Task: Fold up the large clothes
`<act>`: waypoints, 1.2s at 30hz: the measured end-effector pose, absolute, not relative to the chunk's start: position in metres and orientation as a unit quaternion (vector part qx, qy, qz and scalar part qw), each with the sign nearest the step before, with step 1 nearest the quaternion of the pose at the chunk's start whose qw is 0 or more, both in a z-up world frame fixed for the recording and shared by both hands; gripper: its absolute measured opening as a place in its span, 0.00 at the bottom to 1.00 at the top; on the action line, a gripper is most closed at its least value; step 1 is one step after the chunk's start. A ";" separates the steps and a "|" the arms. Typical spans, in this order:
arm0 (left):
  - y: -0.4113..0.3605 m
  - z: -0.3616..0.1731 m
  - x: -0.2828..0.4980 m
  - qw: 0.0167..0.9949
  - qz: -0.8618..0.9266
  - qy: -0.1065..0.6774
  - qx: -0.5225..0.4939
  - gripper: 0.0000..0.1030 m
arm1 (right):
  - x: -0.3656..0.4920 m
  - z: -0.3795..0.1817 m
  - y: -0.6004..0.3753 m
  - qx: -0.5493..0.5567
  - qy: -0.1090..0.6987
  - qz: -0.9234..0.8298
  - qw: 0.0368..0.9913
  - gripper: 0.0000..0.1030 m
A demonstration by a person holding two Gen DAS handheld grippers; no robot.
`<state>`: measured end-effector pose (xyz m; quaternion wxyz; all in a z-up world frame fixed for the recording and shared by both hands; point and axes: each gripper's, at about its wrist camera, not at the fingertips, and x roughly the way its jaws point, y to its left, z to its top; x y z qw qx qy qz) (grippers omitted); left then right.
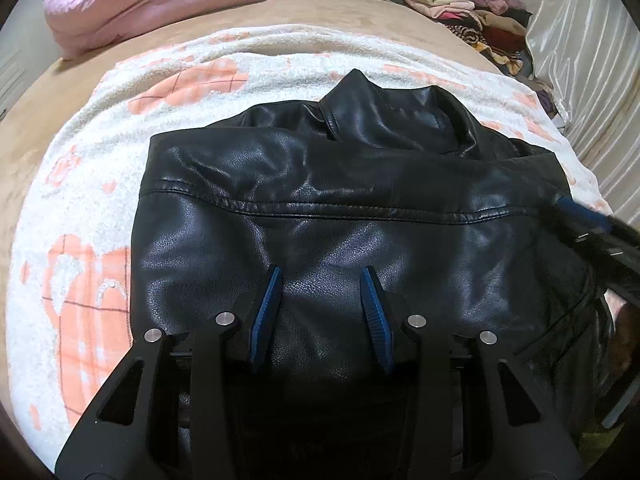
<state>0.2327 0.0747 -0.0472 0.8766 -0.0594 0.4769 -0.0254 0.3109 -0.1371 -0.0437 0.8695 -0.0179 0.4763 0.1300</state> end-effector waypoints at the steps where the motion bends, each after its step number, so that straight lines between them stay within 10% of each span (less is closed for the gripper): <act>1: 0.076 -0.048 0.232 0.877 -0.026 0.476 -0.063 0.32 | 0.313 -0.052 -0.137 -0.018 0.489 0.126 0.863 0.56; 16: 0.079 -0.032 0.218 0.883 -0.039 0.461 -0.079 0.32 | 0.281 -0.037 -0.156 0.020 0.453 0.149 0.879 0.60; 36: 0.055 -0.032 0.185 0.883 -0.049 0.464 -0.055 0.61 | 0.234 -0.052 -0.165 0.012 0.486 0.135 0.863 0.69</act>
